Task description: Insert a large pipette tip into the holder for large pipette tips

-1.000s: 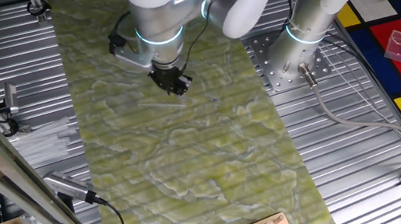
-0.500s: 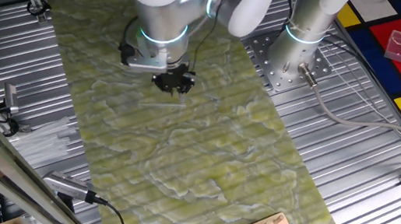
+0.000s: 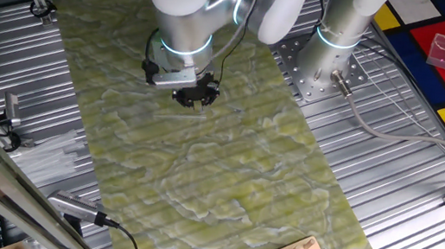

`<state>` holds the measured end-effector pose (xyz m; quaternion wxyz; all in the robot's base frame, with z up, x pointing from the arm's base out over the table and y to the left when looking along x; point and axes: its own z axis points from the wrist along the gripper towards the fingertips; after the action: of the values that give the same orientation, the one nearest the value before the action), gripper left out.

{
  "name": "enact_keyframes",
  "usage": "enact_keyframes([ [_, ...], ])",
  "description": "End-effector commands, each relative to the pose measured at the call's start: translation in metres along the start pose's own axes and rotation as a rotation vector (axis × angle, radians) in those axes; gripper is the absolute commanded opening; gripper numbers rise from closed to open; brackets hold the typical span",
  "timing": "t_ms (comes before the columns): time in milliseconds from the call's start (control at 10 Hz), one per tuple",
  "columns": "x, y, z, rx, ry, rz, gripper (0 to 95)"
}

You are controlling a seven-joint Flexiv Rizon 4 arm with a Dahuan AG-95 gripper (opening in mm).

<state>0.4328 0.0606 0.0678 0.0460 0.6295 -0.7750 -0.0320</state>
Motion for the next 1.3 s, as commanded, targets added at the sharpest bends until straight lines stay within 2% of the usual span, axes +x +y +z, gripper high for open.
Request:
enact_keyframes([
  [100,0.0001,0.0006,0.0009,0.012,0.019,-0.201,19.0],
  [500,0.0004,0.0011,0.001,0.021,0.011,-0.321,19.0],
  [1100,-0.0014,0.0008,0.0021,0.019,0.018,-0.331,19.0],
  [1300,-0.0014,0.0008,0.0021,0.019,0.013,-0.424,19.0],
])
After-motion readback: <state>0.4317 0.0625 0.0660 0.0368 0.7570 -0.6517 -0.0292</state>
